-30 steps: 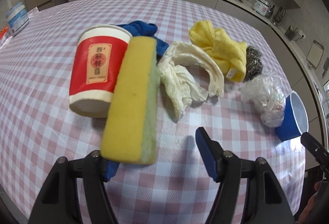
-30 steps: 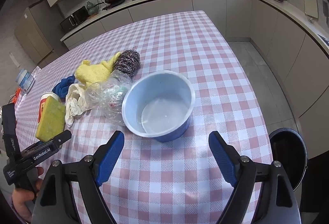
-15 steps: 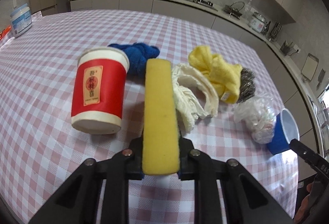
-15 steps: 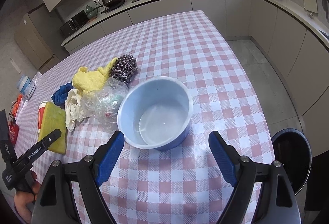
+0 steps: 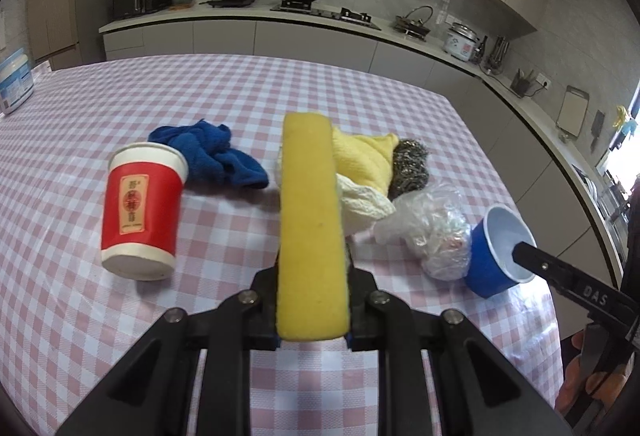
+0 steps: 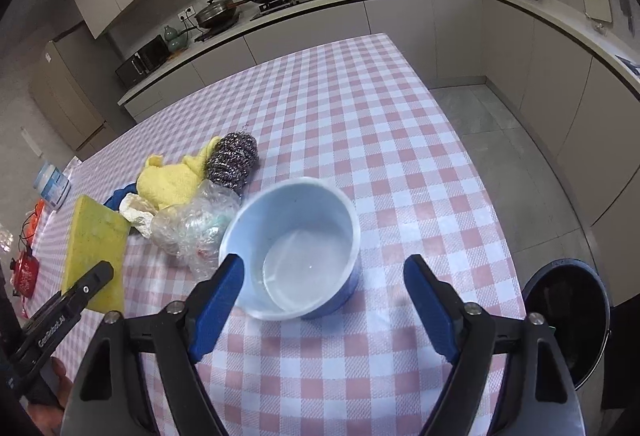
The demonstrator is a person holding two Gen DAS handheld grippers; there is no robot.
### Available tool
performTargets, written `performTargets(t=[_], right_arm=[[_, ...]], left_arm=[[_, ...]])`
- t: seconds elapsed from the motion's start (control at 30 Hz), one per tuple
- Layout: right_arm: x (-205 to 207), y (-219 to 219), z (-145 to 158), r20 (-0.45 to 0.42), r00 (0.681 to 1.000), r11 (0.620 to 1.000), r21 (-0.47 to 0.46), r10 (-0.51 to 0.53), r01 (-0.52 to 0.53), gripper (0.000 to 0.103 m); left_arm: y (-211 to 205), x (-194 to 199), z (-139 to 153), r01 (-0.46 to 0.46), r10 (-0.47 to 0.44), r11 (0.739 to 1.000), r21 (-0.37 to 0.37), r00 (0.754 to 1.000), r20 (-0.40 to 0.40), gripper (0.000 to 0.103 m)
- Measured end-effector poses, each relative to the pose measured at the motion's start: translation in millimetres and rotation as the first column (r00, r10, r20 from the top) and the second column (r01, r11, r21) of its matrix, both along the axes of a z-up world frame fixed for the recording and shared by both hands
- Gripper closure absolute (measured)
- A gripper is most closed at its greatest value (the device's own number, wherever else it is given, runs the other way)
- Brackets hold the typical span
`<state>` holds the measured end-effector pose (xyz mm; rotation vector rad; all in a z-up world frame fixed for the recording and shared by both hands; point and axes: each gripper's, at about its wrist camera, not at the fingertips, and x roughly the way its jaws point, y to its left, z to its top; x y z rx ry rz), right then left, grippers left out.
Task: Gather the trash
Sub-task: 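Grasp the yellow sponge with the left gripper and lift it, then carry the yellow sponge over the bin while the right gripper grasps the blue bowl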
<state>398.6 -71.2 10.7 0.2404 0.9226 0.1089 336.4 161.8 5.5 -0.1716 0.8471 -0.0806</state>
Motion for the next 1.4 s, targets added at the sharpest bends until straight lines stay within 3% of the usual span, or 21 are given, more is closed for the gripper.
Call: performTargets(t=[0.07, 0.23, 0.3, 0.37, 0.9, 1.4], right_arm=[[5, 0, -4, -0.009, 1.0, 1.0, -0.003, 0.0, 0.0, 0.036], [16, 0, -16, -0.051, 0.999, 1.0, 0.006, 0.014, -0.013, 0.067], [18, 1, -19, -0.055, 0.998, 1.0, 0.002, 0.019, -0.019, 0.086], [19, 3, -19, -0.056, 0.998, 0.999, -0.002, 0.033, -0.033, 0.094], [-12, -14, -3, -0.006, 0.998, 0.998, 0.022, 0.064, -0.064, 0.094], [-63, -92, 11, 0.008, 1.0, 1.0, 0.02, -0.017, 0.016, 0.094]], left_arm=[[-3, 1, -3, 0.008, -0.008, 1.0, 0.001, 1.0, -0.002, 0.081], [-3, 2, -13, -0.019, 0.019, 1.0, 0.0, 0.999, -0.032, 0.081], [-1, 3, -15, -0.028, 0.028, 1.0, 0.002, 0.999, -0.034, 0.081], [-1, 2, -15, -0.033, 0.033, 0.999, 0.002, 0.999, -0.029, 0.081], [-20, -35, 18, -0.04, 0.041, 0.999, -0.015, 0.998, 0.058, 0.081], [-115, -61, 19, 0.119, -0.118, 0.992, -0.033, 0.992, 0.032, 0.081]])
